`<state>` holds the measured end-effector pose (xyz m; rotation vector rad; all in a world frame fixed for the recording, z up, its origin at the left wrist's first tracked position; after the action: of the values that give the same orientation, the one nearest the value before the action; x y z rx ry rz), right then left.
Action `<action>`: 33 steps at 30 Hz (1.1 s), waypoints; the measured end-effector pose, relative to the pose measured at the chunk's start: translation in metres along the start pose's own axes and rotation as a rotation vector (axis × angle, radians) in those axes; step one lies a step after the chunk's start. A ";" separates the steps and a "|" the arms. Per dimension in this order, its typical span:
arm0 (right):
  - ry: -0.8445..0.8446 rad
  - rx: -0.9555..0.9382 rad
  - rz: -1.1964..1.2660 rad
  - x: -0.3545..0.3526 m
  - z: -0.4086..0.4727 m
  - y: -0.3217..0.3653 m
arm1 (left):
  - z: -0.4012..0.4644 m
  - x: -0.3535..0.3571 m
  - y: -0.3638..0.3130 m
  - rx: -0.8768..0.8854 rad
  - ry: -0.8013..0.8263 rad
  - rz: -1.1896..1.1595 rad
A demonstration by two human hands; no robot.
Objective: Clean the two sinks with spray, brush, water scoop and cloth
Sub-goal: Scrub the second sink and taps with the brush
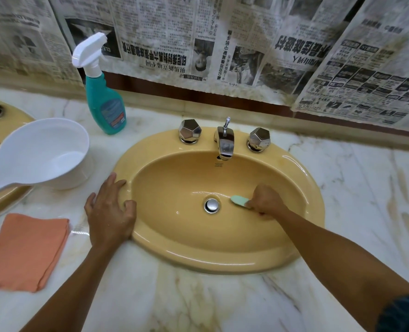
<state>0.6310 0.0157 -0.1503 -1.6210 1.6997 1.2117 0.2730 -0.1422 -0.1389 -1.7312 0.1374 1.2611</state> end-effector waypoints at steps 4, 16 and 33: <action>0.232 -0.194 -0.086 0.038 -0.025 0.034 | 0.000 0.001 0.001 -0.004 0.002 0.003; 0.455 -0.471 -0.122 0.057 -0.067 0.090 | 0.000 0.002 0.002 -0.008 0.013 -0.004; 0.651 -0.281 -0.580 -0.007 -0.065 0.055 | 0.000 0.001 0.004 0.003 -0.006 -0.001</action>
<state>0.5934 -0.0414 -0.0990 -2.6517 1.2333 0.6836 0.2709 -0.1442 -0.1423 -1.7241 0.1352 1.2649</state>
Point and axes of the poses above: each hand's wrist, its own z-axis towards the middle knuckle, its own x-axis out of the palm, y = z × x, the point moved 2 cm from there along z, towards the middle knuckle, and after that the axes turned 15 degrees about -x, right-handed, at the moved point
